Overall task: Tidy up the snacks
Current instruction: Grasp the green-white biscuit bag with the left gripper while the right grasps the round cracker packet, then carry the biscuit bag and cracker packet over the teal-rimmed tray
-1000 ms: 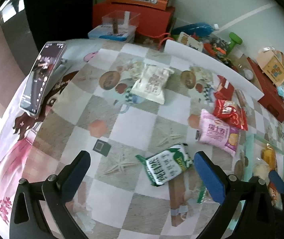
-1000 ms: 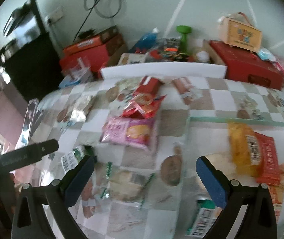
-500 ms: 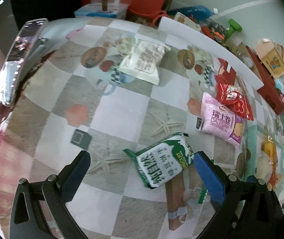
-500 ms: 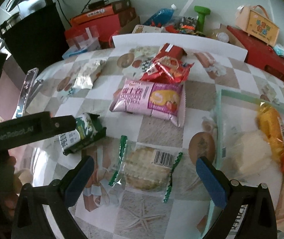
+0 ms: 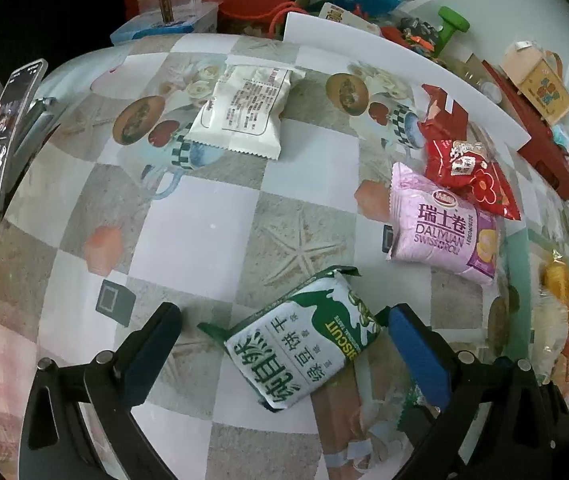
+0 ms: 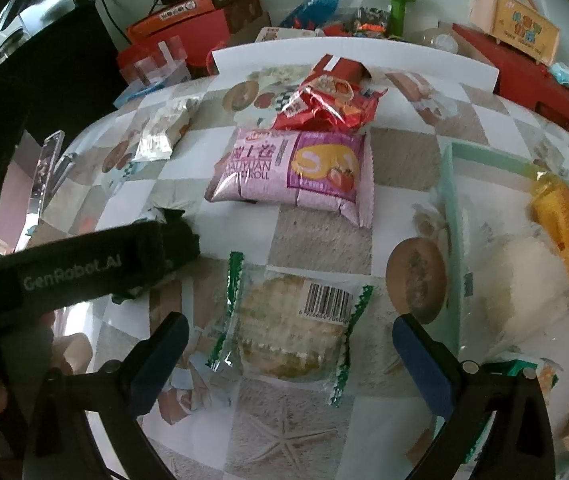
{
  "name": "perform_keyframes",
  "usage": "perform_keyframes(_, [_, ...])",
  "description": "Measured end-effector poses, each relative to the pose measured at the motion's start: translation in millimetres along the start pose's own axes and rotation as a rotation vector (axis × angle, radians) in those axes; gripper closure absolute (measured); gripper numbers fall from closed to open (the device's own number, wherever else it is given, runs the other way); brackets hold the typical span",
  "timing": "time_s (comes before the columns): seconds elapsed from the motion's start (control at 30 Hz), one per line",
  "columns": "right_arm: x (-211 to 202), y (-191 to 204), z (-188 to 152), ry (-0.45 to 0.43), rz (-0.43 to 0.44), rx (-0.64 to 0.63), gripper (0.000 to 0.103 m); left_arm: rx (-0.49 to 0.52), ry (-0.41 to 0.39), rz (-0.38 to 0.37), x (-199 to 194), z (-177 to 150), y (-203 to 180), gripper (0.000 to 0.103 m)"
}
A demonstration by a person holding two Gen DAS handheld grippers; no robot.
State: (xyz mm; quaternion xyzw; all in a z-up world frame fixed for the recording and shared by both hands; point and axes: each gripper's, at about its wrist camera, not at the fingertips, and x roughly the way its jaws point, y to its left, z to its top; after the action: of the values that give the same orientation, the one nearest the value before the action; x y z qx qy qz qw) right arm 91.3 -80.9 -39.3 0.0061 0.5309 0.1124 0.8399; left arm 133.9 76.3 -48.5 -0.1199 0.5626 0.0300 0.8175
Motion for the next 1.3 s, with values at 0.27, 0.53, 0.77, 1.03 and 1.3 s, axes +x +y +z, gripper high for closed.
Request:
perform_keyframes(0.27, [3,-3,-1,0.006,-0.012,0.004,0.000,-0.090,-0.002,0.032,-3,10,26,0.000])
perform_keyframes(0.53, [5,1,0,0.000,-0.036,-0.014,0.006,-0.144,0.016,0.040,-6,13,44,0.000])
perform_keyframes(0.77, [6,6,-3,-0.004,-0.059,-0.051,0.013,-0.061,0.030,0.069,-4,-3,23,0.000])
perform_keyframes(1.03, [7,16,-6,-0.020,-0.092,-0.112,0.028,0.006,0.005,0.129,-7,-6,-1,0.028])
perform_keyframes(1.3, [4,8,-3,-0.035,-0.089,-0.103,0.043,-0.003,-0.019,0.104,-15,-4,-2,0.056])
